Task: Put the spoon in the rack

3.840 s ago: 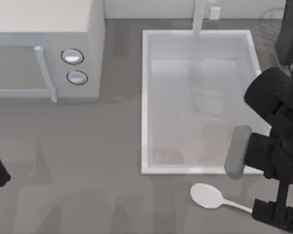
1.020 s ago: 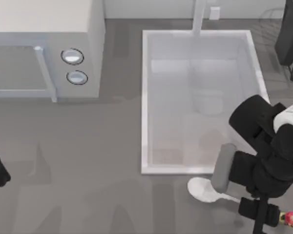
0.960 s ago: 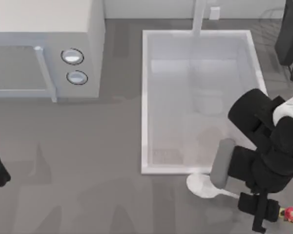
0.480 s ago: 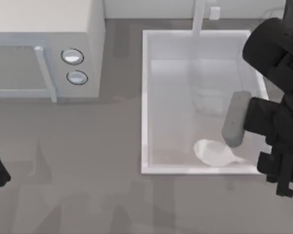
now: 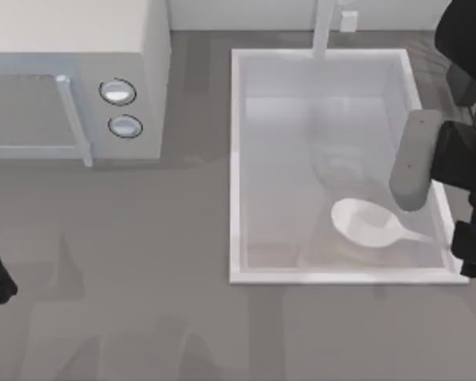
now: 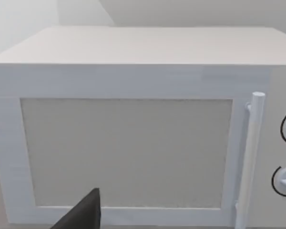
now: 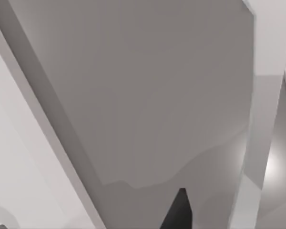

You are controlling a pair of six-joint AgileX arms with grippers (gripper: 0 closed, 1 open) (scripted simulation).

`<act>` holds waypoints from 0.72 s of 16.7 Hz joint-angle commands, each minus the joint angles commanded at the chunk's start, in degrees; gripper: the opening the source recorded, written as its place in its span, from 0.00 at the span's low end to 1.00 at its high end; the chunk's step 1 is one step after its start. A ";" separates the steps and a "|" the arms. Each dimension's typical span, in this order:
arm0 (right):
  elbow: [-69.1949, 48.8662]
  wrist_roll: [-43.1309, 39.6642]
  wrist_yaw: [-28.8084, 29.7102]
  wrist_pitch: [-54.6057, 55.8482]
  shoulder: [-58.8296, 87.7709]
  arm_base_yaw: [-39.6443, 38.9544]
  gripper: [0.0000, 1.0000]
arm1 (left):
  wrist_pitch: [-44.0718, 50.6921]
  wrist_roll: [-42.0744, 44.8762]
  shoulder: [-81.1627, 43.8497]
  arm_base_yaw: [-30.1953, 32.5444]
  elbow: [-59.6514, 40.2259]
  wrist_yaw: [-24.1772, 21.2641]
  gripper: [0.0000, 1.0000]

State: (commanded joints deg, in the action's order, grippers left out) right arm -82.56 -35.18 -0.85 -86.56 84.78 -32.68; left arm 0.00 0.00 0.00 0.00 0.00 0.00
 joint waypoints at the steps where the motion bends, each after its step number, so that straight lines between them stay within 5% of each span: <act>1: 0.16 0.09 -0.03 0.13 0.20 -0.27 0.00 | 0.00 0.00 0.00 0.00 0.00 0.00 1.00; 6: 0.71 2.92 -3.21 5.84 -2.01 5.51 0.00 | 0.00 0.00 0.00 0.00 0.00 0.00 1.00; 12: 5.06 13.79 -13.88 29.88 -9.23 26.86 0.00 | 0.00 0.00 0.00 0.00 0.00 0.00 1.00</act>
State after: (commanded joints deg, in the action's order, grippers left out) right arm -77.50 -21.39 -14.73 -56.68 75.55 -5.82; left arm 0.00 0.00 0.00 0.00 0.00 0.00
